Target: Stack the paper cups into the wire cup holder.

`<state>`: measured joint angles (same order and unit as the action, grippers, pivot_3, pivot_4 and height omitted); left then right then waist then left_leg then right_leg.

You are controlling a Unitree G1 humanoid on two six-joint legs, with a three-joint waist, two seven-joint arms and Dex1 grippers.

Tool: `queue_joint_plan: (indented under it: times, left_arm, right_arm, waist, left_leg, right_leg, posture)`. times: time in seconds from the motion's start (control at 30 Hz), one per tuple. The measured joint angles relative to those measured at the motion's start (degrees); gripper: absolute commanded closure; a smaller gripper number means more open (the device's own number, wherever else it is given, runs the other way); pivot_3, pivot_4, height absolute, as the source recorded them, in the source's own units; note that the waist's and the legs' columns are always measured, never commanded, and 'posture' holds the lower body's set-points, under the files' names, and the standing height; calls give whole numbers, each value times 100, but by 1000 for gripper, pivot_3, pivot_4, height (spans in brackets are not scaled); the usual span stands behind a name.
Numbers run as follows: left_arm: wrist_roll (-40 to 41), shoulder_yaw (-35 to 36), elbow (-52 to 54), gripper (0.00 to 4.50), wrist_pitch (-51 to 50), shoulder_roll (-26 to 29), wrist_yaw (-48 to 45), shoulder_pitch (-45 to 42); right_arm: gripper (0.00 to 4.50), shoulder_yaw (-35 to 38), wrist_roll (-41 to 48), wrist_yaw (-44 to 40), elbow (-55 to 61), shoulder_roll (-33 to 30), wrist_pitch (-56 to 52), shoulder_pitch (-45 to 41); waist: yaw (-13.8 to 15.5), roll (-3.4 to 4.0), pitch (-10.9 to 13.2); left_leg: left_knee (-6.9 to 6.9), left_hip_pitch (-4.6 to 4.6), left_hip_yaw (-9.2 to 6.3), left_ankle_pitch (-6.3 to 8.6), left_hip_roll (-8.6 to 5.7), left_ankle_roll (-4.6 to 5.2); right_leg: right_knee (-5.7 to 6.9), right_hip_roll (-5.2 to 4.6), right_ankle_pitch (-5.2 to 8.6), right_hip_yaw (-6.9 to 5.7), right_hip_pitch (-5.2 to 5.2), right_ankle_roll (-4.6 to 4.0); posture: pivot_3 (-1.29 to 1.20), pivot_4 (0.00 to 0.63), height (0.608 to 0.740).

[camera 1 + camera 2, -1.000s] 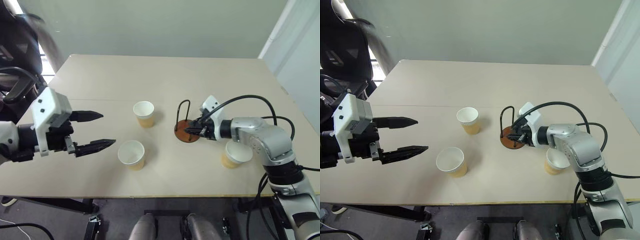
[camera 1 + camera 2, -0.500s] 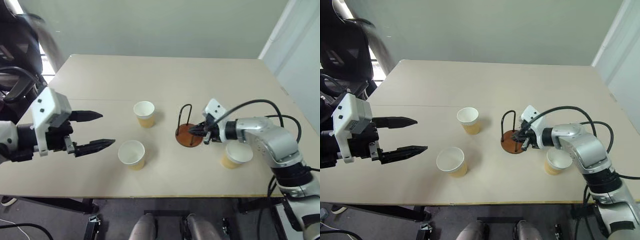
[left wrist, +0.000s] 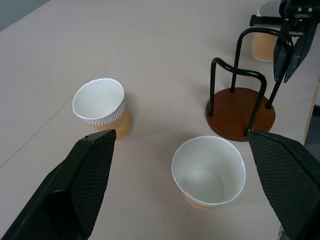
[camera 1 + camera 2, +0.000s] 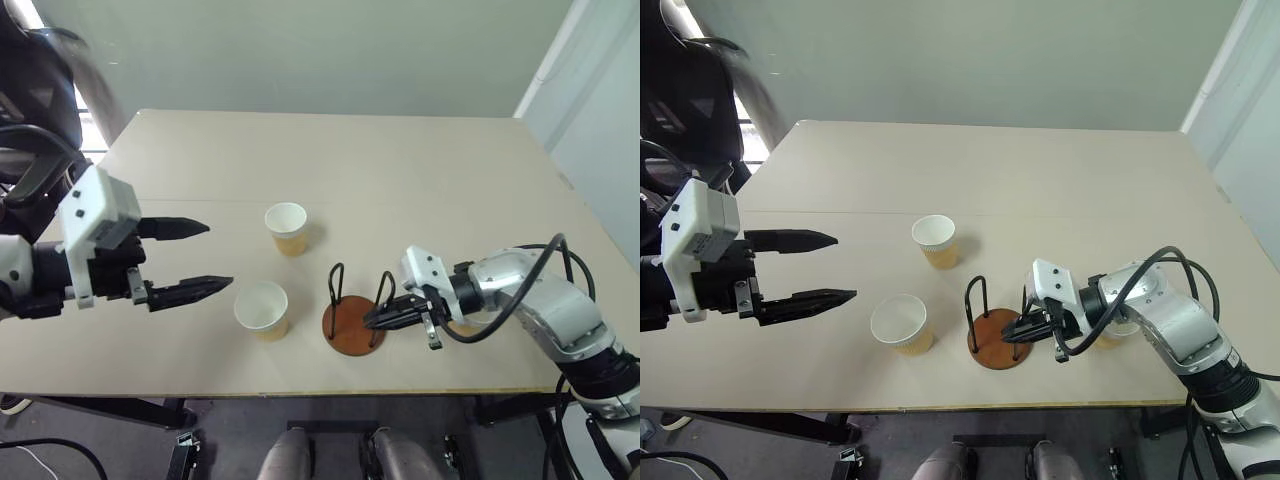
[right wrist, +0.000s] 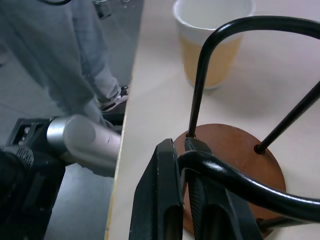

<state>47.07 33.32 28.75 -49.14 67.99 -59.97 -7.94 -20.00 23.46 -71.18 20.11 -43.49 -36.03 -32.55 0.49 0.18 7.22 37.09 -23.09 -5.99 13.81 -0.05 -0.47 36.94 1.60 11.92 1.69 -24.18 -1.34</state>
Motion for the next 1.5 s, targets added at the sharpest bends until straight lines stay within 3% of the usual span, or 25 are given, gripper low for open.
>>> queue_joint_plan:
  times: [0.63,0.8,1.1,1.5]
  left_arm:
    - [244,47,28,0,-117,44,116,-54]
    - [253,36,27,0,-115,44,166,-89]
    - [252,-36,27,0,-102,44,194,-179]
    - [243,-275,-11,0,2,34,226,-303]
  right_arm:
    - [4482,-339,-777,-431,-320,59,1006,-253]
    - [3115,-523,-1127,-478,-648,4,1055,-290]
    - [39,-587,-1365,-630,-823,-12,1193,-293]
    - [39,-84,-1138,-1366,-609,-708,1428,-1003]
  waist:
    - [-14,-12,-7]
    - [-12,-14,-8]
    - [-9,-13,-8]
    - [-10,-12,-5]
  left_leg:
    - [0,17,0,-7,1,0]
    - [2,13,0,-8,0,0]
    - [-5,11,0,5,3,-7]
    - [-5,9,0,3,4,-8]
  right_leg:
    - [1,1,13,1,15,-40]
    - [-1,1,12,1,13,-42]
    - [-2,1,1,-1,8,-20]
    - [-2,4,12,-1,7,-38]
  posture:
    - [0,150,740]
    - [0,150,740]
    - [0,150,740]
    - [0,150,740]
